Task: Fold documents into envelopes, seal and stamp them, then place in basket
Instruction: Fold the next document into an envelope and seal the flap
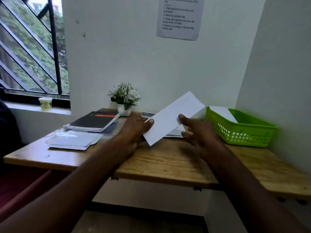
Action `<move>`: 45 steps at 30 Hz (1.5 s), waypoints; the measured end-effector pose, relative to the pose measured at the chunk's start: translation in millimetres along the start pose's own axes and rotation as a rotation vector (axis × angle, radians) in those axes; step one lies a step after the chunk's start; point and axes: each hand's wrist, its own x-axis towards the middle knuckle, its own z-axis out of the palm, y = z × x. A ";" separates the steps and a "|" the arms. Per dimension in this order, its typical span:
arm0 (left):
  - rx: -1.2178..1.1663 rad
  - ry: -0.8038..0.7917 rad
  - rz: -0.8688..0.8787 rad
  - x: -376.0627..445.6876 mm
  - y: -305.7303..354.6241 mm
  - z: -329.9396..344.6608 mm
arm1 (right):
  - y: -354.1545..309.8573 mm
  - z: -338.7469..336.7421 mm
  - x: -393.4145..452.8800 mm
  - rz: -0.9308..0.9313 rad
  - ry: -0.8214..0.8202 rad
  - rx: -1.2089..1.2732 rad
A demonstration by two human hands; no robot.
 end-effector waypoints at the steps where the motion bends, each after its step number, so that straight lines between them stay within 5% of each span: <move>1: -0.034 0.009 -0.019 4.8 0.9 3.9 | 0.0 5.6 9.9 0.089 -0.060 0.055; 6: 0.330 0.053 0.080 45.4 10.7 11.1 | 1.8 32.2 67.5 0.133 0.039 0.133; 11: 0.968 0.124 0.372 85.2 -1.8 4.6 | 14.8 54.9 117.7 -0.116 0.066 -0.308; 15: 1.075 0.102 0.443 100.3 -24.2 1.3 | 33.1 59.2 134.5 -0.383 0.053 -0.877; 24: 1.281 0.091 0.545 96.4 -33.1 7.8 | 60.0 54.5 153.8 -0.432 -0.136 -1.286; 27: 1.280 0.102 0.573 95.0 -34.2 8.9 | 61.5 51.3 148.5 -0.419 -0.130 -1.313; 34: 1.089 0.198 0.781 61.5 -3.8 -7.5 | 43.5 51.3 120.8 -0.765 -0.080 -1.195; 40: 1.060 0.362 0.746 1.5 25.5 -127.3 | 34.2 75.4 80.2 -0.899 -0.090 -1.111; 45: 0.961 0.371 0.571 -25.6 26.7 -234.4 | 32.0 111.6 37.1 -1.123 -0.354 -0.831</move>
